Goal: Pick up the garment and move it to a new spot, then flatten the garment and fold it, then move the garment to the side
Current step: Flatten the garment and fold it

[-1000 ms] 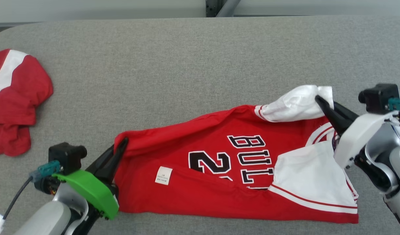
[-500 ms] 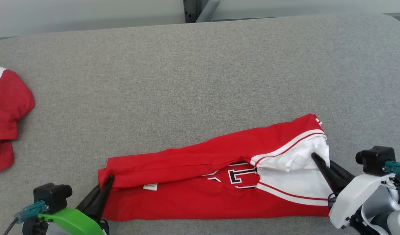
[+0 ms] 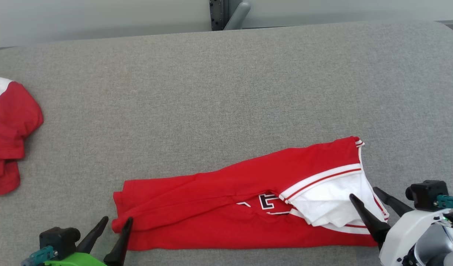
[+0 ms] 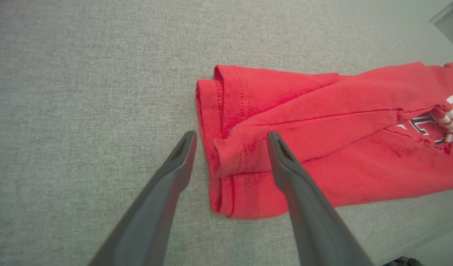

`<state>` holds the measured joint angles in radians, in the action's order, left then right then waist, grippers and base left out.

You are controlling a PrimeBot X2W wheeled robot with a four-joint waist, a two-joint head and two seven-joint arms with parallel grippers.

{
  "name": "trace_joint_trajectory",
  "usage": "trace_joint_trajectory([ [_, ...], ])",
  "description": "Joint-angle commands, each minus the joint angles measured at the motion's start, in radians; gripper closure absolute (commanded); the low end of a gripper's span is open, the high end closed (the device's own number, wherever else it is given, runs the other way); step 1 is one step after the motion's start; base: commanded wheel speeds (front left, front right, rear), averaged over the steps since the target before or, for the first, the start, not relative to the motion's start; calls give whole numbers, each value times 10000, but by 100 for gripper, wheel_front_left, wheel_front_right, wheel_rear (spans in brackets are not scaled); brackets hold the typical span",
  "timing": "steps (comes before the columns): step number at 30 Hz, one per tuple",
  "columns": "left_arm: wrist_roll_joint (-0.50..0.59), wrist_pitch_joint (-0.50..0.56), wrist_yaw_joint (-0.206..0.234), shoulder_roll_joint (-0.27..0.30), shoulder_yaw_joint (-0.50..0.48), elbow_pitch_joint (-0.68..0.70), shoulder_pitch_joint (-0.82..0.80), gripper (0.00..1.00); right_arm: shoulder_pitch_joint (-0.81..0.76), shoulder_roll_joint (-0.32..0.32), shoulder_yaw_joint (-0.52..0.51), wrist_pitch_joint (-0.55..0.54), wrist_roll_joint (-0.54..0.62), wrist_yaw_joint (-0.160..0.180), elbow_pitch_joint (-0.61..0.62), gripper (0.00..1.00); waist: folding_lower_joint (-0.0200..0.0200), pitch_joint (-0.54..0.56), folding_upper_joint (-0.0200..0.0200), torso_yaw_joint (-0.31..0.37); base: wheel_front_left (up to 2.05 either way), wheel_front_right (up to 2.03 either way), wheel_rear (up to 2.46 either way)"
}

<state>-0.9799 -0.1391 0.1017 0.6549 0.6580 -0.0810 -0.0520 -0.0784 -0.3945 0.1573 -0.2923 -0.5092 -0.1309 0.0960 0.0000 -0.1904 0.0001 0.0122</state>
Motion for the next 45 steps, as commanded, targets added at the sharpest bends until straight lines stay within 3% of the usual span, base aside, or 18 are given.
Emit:
trace_joint_trajectory([
  [1, 309, -425, 213, -64, -93, -55, 216, 0, -217, -62, -308, -58, -180, 4, 220, 0, 0, 119, -1, -9, 0, 0, 0],
  [3, 401, -682, 409, -123, -209, -45, 305, 0, -247, -53, -543, -49, -202, 4, 373, 0, 0, 172, -1, -2, 0, 0, 0],
  [8, 1827, -1263, 1520, -634, -1112, 336, 738, 0, -484, 145, -1720, -166, -44, 4, 803, 0, 0, 431, -1, -44, 0, 0, 0],
  [12, 3526, -1263, 1822, -1479, -2341, 923, 1237, 0, -378, 274, -1983, -497, 177, 1, 624, 0, 0, 531, -1, -169, 0, 0, 0],
  [23, 6416, -1262, 519, -3508, -4133, 1046, 1898, 0, 676, 733, -1660, -289, 458, 3, -2301, 0, 0, 676, -1, -685, 0, 0, 0],
  [30, 7312, -1263, -454, -4340, -4869, 735, 1982, 0, 1310, 716, -1136, 84, 218, 3, -3733, 0, 0, 631, -1, -937, 0, 0, 0],
  [38, 7922, -1262, -1154, -5085, -5544, 447, 2063, 0, 1855, 552, -349, 35, -99, 3, -4989, 0, 0, 671, -1, -1034, 0, 0, 0],
  [39, 8002, -1262, -1237, -5135, -5587, 370, 2077, 0, 1905, 551, -202, -43, -246, 3, -5105, 6, 0, 693, -1, -1038, 0, 0, 0],
  [40, 8077, -1262, -1311, -5199, -5637, 301, 2086, 0, 1940, 547, -48, -123, -402, 0, -5194, 85, 0, 715, -1, -1044, 0, 0, 0],
  [41, 8148, -1263, -1384, -5262, -5693, 269, 2086, 0, 1949, 541, 145, -174, -626, 0, -5236, 100, 0, 740, -1, -1052, 0, 0, 0],
  [45, 8327, -1262, -1569, -5423, -5932, 207, 2125, 0, 2045, 292, 511, -56, -1511, 1, -5211, 100, 0, 817, -1, -1026, 0, 0, 0],
])
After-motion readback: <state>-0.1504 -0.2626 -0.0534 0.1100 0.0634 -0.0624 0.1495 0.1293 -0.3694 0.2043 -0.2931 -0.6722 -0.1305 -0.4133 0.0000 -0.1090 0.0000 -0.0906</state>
